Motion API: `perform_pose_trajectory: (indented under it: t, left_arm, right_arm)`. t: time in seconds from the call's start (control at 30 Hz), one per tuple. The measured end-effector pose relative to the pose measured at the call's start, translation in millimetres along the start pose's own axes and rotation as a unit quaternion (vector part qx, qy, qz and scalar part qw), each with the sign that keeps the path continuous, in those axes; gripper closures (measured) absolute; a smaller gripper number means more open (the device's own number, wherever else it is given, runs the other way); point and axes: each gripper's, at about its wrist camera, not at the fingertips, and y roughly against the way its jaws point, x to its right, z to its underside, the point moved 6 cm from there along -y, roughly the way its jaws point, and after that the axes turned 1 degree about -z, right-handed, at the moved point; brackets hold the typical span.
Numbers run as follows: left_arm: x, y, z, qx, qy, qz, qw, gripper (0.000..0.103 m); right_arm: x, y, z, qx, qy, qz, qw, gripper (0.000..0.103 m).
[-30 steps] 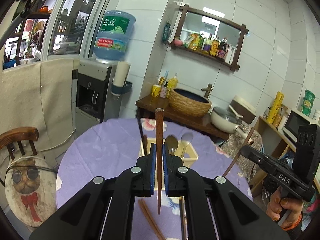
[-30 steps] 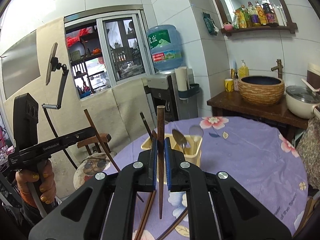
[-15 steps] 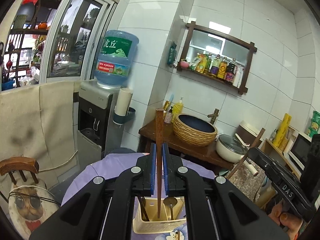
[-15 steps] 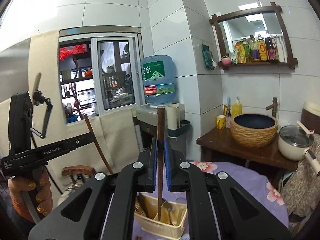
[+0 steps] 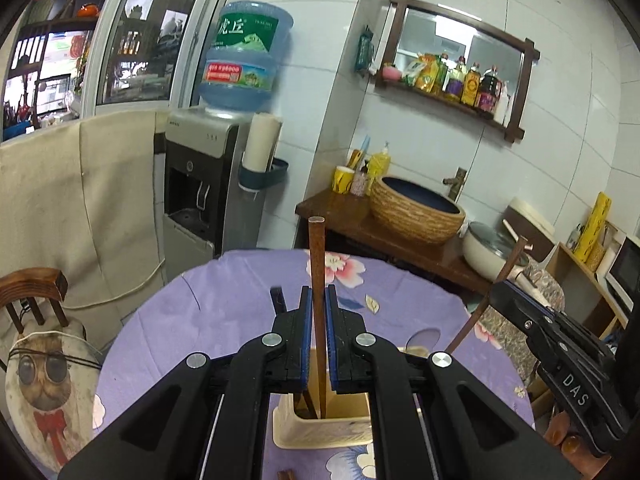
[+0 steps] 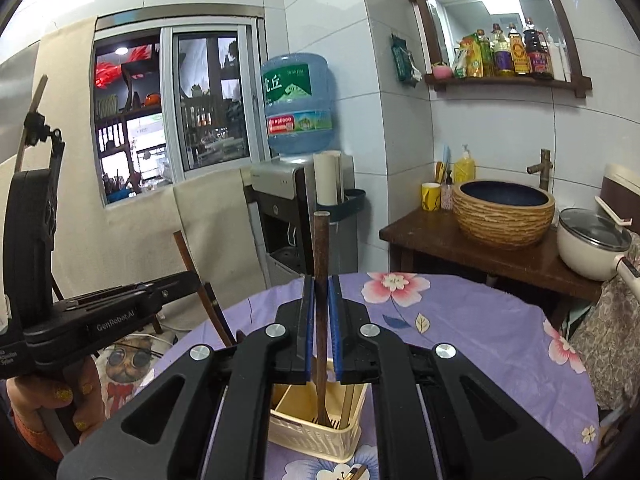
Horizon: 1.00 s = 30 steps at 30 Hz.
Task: Organize utensils
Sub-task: 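Open both tools and move them back to the chopsticks on the table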
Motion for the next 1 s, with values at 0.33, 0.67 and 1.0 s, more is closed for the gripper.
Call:
perform_pose_trajectory:
  t: [0.33, 0.67, 1.0]
  left_arm:
    - [-1, -18, 28, -0.027, -0.009, -0.009, 0.9995, 0.096]
    - [1, 12, 38, 0.011, -0.018, -0.006, 0.9998, 0.043]
    - [-20, 25, 112, -0.071, -0.052, -0.036, 0.9954, 0.035]
  right_arm:
    - [3, -14, 26, -0.019, -0.003, 0.006, 1.000, 0.095]
    - [3, 11, 30, 0.028, 0.016, 0.023, 0.999, 0.053]
    - [5, 38, 99, -0.048, 0.023, 0.060, 0.997, 0.038]
